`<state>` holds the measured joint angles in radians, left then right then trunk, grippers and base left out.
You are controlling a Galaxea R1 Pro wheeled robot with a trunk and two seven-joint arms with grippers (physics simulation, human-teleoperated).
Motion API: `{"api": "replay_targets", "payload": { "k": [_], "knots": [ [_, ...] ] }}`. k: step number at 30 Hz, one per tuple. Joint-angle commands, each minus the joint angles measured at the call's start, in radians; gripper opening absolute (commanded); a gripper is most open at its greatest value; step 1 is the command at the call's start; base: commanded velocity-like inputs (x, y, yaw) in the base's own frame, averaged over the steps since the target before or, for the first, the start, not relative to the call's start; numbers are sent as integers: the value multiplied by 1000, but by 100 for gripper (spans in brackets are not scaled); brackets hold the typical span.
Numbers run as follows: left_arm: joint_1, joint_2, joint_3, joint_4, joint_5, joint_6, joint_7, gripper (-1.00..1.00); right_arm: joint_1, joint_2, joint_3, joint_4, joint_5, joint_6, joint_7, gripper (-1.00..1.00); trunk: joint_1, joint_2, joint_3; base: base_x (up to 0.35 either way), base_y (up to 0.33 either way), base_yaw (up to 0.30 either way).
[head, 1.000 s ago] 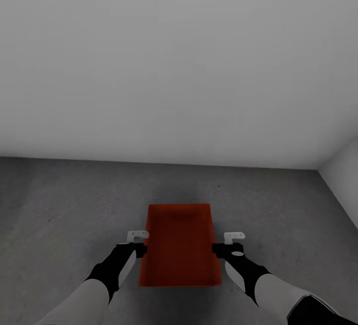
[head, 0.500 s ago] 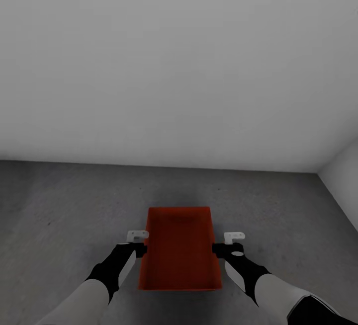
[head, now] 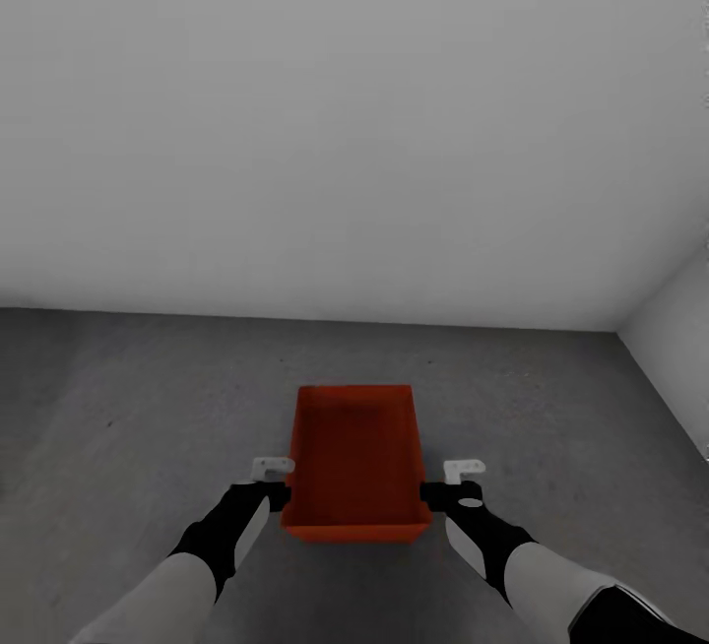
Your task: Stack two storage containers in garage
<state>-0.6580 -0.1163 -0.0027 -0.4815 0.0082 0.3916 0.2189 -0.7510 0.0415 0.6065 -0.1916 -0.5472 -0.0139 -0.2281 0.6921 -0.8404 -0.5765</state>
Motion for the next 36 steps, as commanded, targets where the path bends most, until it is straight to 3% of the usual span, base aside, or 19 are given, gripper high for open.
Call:
{"api": "replay_targets", "payload": {
  "k": [1, 13, 36],
  "knots": [
    [0, 0, 0, -2, 1, 6, 3, 100, -1, 0, 9, 0, -10, -1, -5, 100, -1, -1, -1, -345, 0, 0],
    [0, 0, 0, 2, 1, 4, 3, 100, -1, 0, 9, 0, -10, -1, -6, 100, -1, -1, -1, -313, 0, 0],
    [0, 1, 0, 4, 4, 4, 3, 100, -1, 4, 9, 0, -10, -1, -7, 100, -1, -1, 25, -16, 0, 0]
  ]
}}
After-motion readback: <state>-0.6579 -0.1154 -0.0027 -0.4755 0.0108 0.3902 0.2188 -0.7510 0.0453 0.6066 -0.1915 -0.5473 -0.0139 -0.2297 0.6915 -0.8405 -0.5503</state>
